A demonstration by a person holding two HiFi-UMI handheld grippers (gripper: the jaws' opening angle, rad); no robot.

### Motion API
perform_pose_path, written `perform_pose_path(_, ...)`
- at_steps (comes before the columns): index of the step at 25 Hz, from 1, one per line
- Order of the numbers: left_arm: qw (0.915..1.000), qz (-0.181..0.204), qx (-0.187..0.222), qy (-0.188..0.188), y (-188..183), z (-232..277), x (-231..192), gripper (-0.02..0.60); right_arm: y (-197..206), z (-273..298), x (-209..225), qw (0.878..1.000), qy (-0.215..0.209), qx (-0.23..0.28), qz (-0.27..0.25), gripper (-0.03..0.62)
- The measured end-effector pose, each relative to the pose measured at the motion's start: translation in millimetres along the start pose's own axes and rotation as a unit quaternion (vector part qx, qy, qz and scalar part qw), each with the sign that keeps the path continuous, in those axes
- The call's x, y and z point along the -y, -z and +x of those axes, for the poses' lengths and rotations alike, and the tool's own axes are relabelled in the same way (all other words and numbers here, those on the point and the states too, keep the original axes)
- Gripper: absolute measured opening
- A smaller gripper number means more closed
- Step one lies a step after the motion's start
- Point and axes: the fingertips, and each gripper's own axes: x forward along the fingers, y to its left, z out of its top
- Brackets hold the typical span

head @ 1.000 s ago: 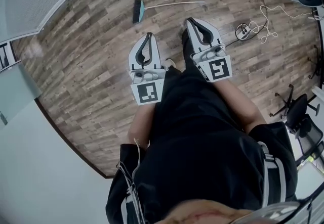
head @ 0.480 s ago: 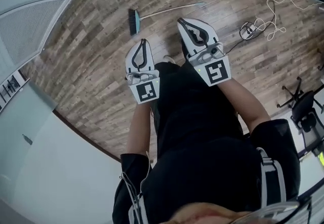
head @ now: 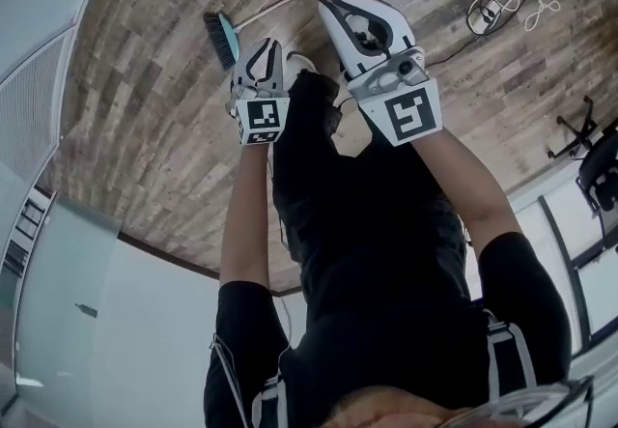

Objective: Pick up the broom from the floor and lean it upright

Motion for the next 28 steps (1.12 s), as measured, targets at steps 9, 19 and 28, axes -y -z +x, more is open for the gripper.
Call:
perform_pose_path(9,0.9871,0.074,-0.091,0.109,181.2,165.7,23.5,0.147,152.6,38.9,32.0,0.999,0.021,0.015,0.024,0.018)
perform_pose_path(19,0.9632,0.129,-0.184,0.147,335.0,294.3,26.9,0.149,258.0,44.2,57.5,1.000,-0.001,-0.011,0.022,0.018)
perform_pose_path(28,0.9252,0.179,-0.265,0.205,427.2,352.7,31.2,0.162,298.5,66.3,66.7,0.996,-0.076,-0.034,-0.003,0.020)
